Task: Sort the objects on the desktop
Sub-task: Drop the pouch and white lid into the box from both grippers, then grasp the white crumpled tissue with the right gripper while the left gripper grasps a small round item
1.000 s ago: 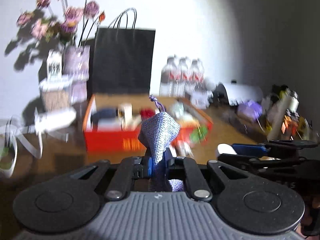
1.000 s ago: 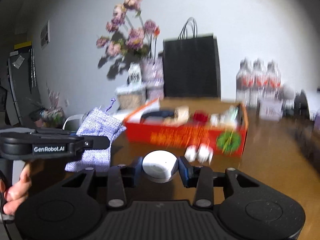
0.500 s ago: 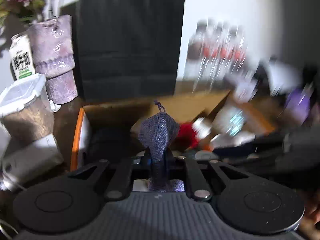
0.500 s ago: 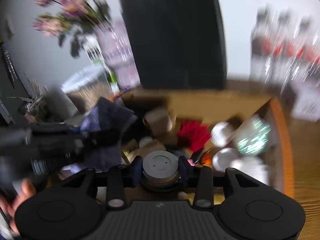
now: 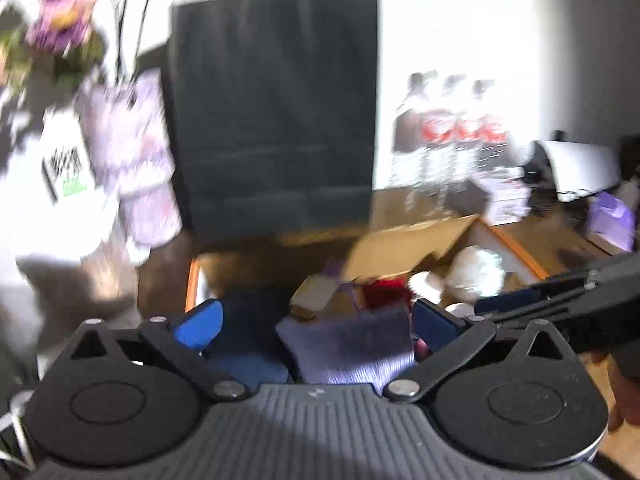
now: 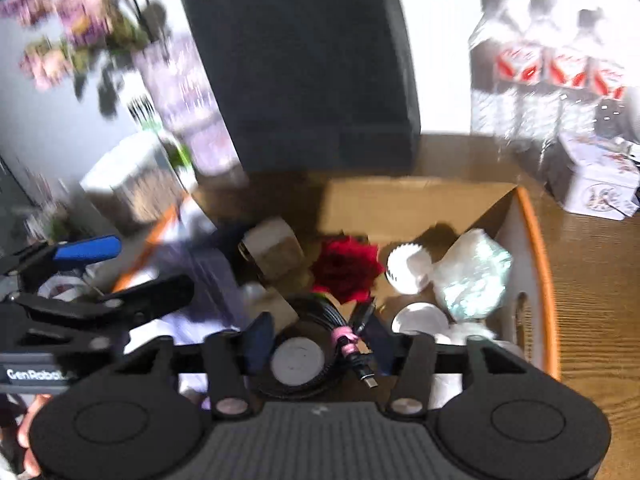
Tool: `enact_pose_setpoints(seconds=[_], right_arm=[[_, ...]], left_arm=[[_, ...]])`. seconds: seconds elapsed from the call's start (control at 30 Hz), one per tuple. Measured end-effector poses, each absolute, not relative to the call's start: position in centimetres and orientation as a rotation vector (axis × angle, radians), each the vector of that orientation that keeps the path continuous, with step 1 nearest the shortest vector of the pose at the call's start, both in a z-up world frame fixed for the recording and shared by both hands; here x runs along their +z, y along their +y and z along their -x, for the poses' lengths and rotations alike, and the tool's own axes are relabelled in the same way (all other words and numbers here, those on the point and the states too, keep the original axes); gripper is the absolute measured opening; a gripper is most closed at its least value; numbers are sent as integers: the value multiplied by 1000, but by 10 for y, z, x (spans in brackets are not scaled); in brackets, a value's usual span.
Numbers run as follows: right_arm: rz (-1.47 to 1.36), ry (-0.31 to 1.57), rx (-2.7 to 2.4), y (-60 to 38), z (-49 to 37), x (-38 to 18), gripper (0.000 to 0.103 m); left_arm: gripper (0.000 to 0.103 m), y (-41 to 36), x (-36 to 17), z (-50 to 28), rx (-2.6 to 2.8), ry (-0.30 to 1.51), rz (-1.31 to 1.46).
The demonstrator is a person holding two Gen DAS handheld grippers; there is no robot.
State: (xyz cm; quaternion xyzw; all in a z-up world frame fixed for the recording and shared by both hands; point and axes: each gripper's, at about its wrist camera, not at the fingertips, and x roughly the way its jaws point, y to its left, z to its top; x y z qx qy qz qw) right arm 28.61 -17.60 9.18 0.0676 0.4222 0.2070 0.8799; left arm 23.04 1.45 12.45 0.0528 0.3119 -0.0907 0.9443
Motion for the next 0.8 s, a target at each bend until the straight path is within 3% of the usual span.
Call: enact_pose_setpoints(seconds=[0.1,0.23,0.37,0.8], right_arm=[[-105,810,414,-185,-260,111,57],[-13,662,357,-198,-201,128,78],[39,558,354,-211,-132,116,85],[-24,632,343,-238,11,25,86]], left_arm=[[103,12,144,-204,-150,585,-119],[103,9,149,-151,-102,524,-92],[103,6,136,-91,-100,480,-39],[103,-25,28,34,-139,615,-69]])
